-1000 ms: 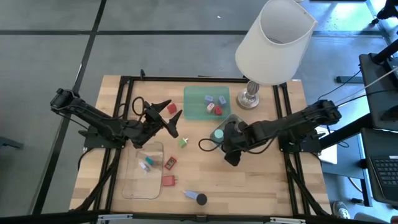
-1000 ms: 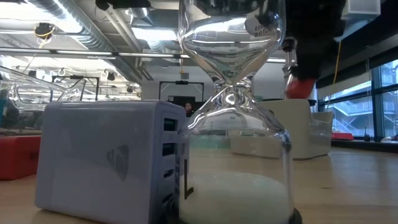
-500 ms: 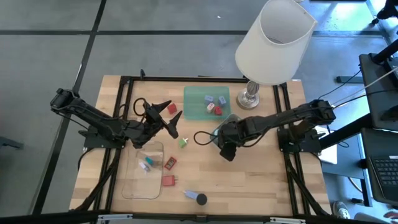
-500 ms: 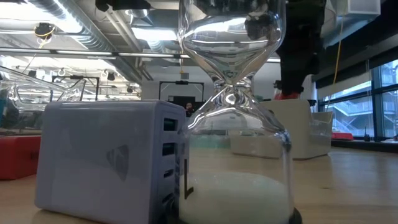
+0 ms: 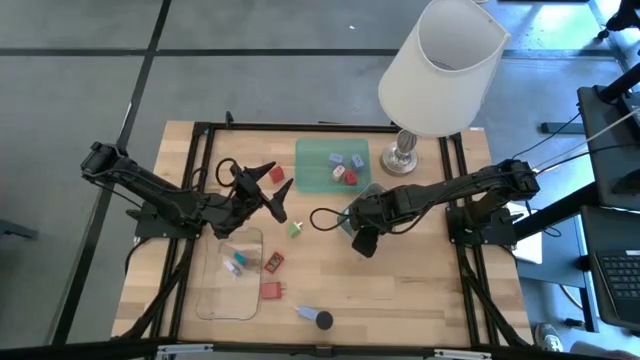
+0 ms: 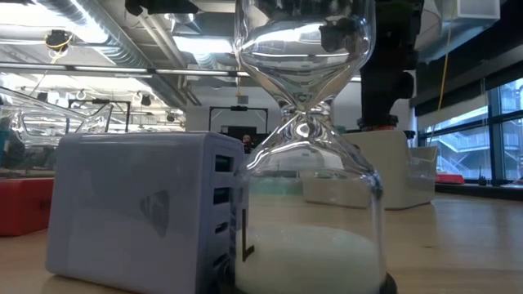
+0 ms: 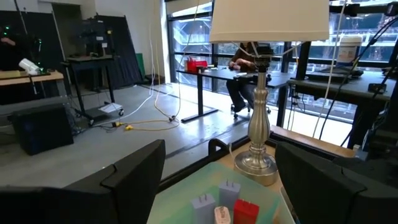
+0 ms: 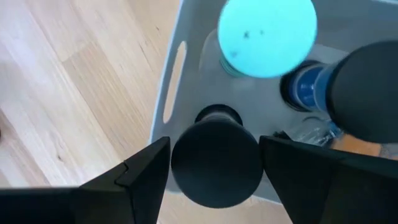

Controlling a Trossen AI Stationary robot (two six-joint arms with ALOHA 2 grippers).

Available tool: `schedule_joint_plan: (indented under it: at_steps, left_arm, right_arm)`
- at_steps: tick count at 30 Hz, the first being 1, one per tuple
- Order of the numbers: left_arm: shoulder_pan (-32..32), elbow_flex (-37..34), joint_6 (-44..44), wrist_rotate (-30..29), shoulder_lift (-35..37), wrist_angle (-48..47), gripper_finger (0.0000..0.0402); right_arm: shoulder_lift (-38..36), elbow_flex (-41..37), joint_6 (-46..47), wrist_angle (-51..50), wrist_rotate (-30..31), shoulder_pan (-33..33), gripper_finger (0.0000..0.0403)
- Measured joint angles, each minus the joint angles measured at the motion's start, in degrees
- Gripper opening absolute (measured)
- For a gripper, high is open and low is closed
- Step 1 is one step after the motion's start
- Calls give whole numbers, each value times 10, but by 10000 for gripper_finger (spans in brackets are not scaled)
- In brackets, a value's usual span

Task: Pick & Place Office items
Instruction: Put the red hourglass into the gray bin, then put the white hourglass into the gray bin

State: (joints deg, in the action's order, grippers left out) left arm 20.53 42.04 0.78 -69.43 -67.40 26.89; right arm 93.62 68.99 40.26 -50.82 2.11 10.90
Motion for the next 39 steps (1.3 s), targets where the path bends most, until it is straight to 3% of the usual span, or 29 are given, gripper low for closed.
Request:
schedule_joint_plan:
  at_steps: [8, 18, 31, 39]
  left_arm:
    - [0, 0, 0, 0, 0, 0, 301]
    - [0, 0, -25, -55, 0, 0, 301]
    - [46, 0, -19, -52, 0, -1, 301]
    - [80, 0, 49, 39, 0, -2, 301]
  right_arm:
    - [0, 9, -37, 3, 0, -7, 250]
    - [-1, 124, -115, -65, 33, -1, 251]
    - [-1, 146, -228, 49, 30, 142, 251]
    - [-1, 115, -260, 152, 30, 208, 251]
